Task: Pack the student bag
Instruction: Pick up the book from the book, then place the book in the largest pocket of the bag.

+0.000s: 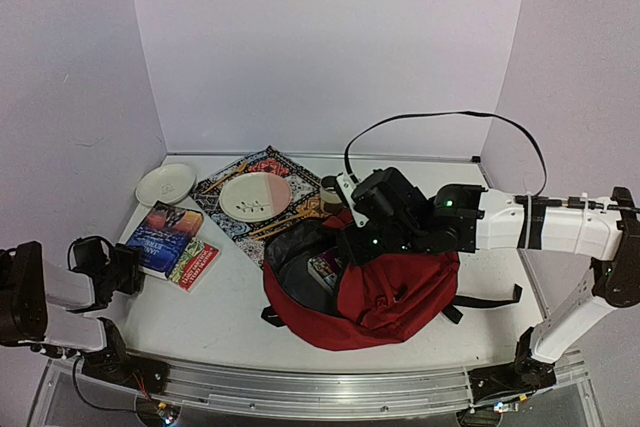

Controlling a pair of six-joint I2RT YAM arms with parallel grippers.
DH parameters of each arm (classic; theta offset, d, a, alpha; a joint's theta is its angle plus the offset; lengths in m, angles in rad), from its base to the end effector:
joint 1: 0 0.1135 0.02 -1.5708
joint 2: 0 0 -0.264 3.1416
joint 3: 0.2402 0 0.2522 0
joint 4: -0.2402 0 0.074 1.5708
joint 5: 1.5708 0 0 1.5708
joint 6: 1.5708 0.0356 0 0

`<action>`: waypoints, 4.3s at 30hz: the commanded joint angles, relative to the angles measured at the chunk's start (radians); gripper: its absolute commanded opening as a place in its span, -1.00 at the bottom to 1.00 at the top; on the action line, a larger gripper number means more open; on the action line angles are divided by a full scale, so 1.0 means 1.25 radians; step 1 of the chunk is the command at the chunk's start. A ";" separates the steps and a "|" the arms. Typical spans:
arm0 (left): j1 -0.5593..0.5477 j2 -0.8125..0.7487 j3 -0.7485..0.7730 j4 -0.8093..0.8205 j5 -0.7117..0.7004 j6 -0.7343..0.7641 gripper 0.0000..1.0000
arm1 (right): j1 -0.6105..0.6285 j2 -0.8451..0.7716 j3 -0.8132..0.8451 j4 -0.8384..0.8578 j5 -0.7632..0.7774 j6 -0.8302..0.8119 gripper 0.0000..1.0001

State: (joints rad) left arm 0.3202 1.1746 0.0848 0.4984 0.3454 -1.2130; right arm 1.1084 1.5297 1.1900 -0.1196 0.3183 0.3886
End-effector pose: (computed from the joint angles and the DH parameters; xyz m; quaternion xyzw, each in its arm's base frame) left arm 0.1688 0.0433 0.1077 -0.5448 0.6822 -0.3368 0.3525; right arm 0.1691 0.3143 0.3044 -0.2171 0.8145 0.2559 0.4733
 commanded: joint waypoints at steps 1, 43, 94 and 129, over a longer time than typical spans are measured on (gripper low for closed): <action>0.004 -0.035 -0.029 0.047 -0.008 -0.020 -0.03 | 0.000 0.012 0.024 0.009 0.004 -0.010 -0.89; 0.003 -0.348 0.153 -0.049 0.251 -0.106 -1.00 | 0.000 0.008 0.060 0.001 -0.009 -0.029 -0.89; -0.563 -0.346 0.185 -0.069 0.447 -0.151 -1.00 | 0.000 0.002 0.221 -0.070 0.169 0.027 -0.98; -0.766 -0.135 0.402 0.019 0.186 -0.124 -1.00 | 0.000 0.013 0.216 -0.052 0.058 0.011 -0.98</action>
State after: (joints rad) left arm -0.6361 1.0358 0.4770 0.2349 0.5541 -1.3213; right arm 1.1084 1.5646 1.4347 -0.2531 0.3939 0.4146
